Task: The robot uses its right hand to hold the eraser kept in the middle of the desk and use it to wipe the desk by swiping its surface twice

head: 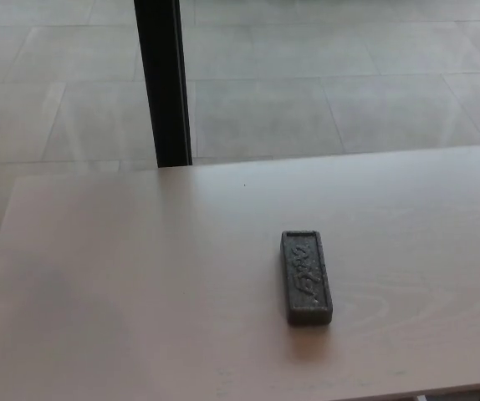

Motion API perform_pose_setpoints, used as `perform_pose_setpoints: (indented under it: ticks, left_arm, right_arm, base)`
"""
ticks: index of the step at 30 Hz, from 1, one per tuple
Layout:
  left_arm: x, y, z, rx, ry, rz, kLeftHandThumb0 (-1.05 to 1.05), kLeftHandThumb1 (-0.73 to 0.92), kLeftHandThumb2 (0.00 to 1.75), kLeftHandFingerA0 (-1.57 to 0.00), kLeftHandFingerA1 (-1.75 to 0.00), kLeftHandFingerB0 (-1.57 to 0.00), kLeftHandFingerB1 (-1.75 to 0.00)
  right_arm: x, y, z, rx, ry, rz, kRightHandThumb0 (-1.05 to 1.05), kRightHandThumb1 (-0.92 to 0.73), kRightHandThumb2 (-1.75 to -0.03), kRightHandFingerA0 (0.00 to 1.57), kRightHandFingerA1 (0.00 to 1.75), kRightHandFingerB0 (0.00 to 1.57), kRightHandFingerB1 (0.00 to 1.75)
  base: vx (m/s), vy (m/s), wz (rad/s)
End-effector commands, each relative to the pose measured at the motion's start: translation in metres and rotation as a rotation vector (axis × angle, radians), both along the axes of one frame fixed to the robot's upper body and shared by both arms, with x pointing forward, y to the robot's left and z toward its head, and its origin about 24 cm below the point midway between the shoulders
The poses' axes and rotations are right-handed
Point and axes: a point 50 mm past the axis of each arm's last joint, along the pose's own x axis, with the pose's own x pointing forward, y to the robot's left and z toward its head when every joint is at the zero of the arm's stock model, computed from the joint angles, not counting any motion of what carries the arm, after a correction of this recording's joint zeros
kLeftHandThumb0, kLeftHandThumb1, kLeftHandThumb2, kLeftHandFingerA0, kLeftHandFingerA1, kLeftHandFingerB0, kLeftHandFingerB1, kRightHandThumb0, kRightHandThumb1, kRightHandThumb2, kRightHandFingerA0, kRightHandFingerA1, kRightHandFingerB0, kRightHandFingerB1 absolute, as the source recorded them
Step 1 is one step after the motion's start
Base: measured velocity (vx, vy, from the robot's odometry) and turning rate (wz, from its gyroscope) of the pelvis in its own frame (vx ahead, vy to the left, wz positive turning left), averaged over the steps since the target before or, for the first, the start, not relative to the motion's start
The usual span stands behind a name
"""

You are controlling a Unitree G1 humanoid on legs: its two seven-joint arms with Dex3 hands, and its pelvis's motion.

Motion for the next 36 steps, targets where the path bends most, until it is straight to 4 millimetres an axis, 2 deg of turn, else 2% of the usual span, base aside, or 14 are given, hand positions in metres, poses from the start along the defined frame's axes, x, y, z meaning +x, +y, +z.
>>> perform_pose_setpoints:
  ticks: [1, 8, 9, 10, 11, 12, 19, 23, 27, 29, 31, 33, 34, 36]
  left_arm:
    - [-0.012, 0.021, 0.013, -0.064, -0.166, 0.273, -0.68, 0.86, 0.65, -0.71, -0.65, -0.65, -0.55]
    - [-0.012, 0.021, 0.012, -0.065, -0.165, 0.284, -0.67, 0.87, 0.66, -0.68, -0.64, -0.6, -0.53]
    - [-0.012, 0.021, 0.012, -0.069, -0.17, 0.286, -0.67, 0.87, 0.66, -0.66, -0.63, -0.58, -0.53]
    - [-0.012, 0.021, 0.012, -0.077, -0.179, 0.291, -0.67, 0.87, 0.66, -0.66, -0.64, -0.59, -0.53]
    - [-0.012, 0.021, 0.012, -0.079, -0.182, 0.295, -0.67, 0.86, 0.65, -0.68, -0.66, -0.59, -0.54]
    - [-0.012, 0.021, 0.013, -0.074, -0.18, 0.295, -0.67, 0.87, 0.66, -0.68, -0.64, -0.6, -0.54]
    - [-0.009, 0.021, 0.013, -0.075, -0.18, 0.294, -0.68, 0.86, 0.65, -0.71, -0.66, -0.65, -0.57]
    - [-0.011, 0.018, 0.01, -0.093, -0.184, 0.292, -0.69, 0.87, 0.65, -0.66, -0.65, -0.61, -0.56]
    - [-0.01, 0.018, 0.01, -0.084, -0.182, 0.3, -0.68, 0.86, 0.66, -0.69, -0.66, -0.64, -0.56]
    - [-0.009, 0.017, 0.01, -0.087, -0.179, 0.286, -0.68, 0.88, 0.66, -0.69, -0.67, -0.6, -0.55]
    - [-0.008, 0.017, 0.01, -0.089, -0.171, 0.273, -0.68, 0.88, 0.66, -0.69, -0.64, -0.58, -0.53]
    - [-0.007, 0.018, 0.011, -0.084, -0.174, 0.275, -0.68, 0.87, 0.66, -0.71, -0.65, -0.63, -0.54]
    - [-0.006, 0.018, 0.011, -0.082, -0.178, 0.281, -0.68, 0.86, 0.65, -0.7, -0.66, -0.63, -0.55]
    - [-0.005, 0.019, 0.012, -0.063, -0.167, 0.275, -0.68, 0.86, 0.65, -0.73, -0.67, -0.66, -0.55]
  right_arm:
    - [0.003, -0.065, 0.074, -0.128, -0.446, -0.459, -0.35, -0.75, -0.62, 0.65, 0.51, 0.46, 0.39]
    - [0.062, -0.097, 0.176, -0.252, -0.712, -0.48, -0.38, -0.73, -0.61, 0.57, 0.5, 0.32, 0.34]
    - [0.066, -0.098, 0.184, -0.257, -0.723, -0.476, -0.46, -0.6, -0.84, 0.52, 0.59, 0.29, 0.46]
    - [0.077, -0.098, 0.202, -0.272, -0.764, -0.451, -0.4, -0.73, -0.61, 0.49, 0.48, 0.33, 0.34]
    - [0.088, -0.095, 0.219, -0.283, -0.808, -0.42, -0.48, -0.57, -0.86, 0.51, 0.61, 0.29, 0.47]
    - [0.106, -0.085, 0.245, -0.306, -0.87, -0.359, -0.49, -0.7, -0.61, 0.67, 0.64, 0.41, 0.38]
    - [0.176, 0.009, 0.316, -0.319, -1.123, -0.01, -0.16, -0.69, -0.75, 0.86, 0.71, 0.75, 0.6]
    - [0.198, 0.056, 0.316, -0.312, -1.133, 0.192, -0.16, -0.66, -0.8, 0.98, 0.94, 0.9, 0.78]
    - [0.221, 0.103, 0.299, -0.228, -1.089, 0.382, -0.08, -0.52, -1.14, 1.0, 1.75, 0.83, 1.31]
    - [0.231, 0.128, 0.287, -0.194, -1.045, 0.478, -0.11, -0.45, -1.23, 1.38, 1.54, 0.99, 1.27]
    - [0.238, 0.163, 0.269, -0.165, -0.985, 0.589, -0.08, -0.41, -1.34, 1.11, 1.75, 0.91, 1.49]
    - [0.241, 0.188, 0.257, -0.177, -0.93, 0.654, -0.19, -0.45, -1.21, 1.4, 1.53, 1.04, 1.31]
    - [0.242, 0.197, 0.251, -0.184, -0.905, 0.682, -0.12, -0.44, -1.3, 1.08, 1.75, 0.88, 1.52]
    - [0.243, 0.209, 0.242, -0.18, -0.884, 0.711, -0.14, -0.43, -1.32, 1.05, 1.75, 0.87, 1.52]
  base:
    - [0.0, 0.0, 0.0]
    - [0.0, 0.0, 0.0]
    - [0.0, 0.0, 0.0]
    - [0.0, 0.0, 0.0]
    - [0.0, 0.0, 0.0]
    - [0.0, 0.0, 0.0]
    - [0.0, 0.0, 0.0]
    - [0.0, 0.0, 0.0]
    - [0.0, 0.0, 0.0]
    - [0.0, 0.0, 0.0]
    - [0.0, 0.0, 0.0]
    - [0.0, 0.0, 0.0]
    - [0.0, 0.0, 0.0]
    - [0.0, 0.0, 0.0]
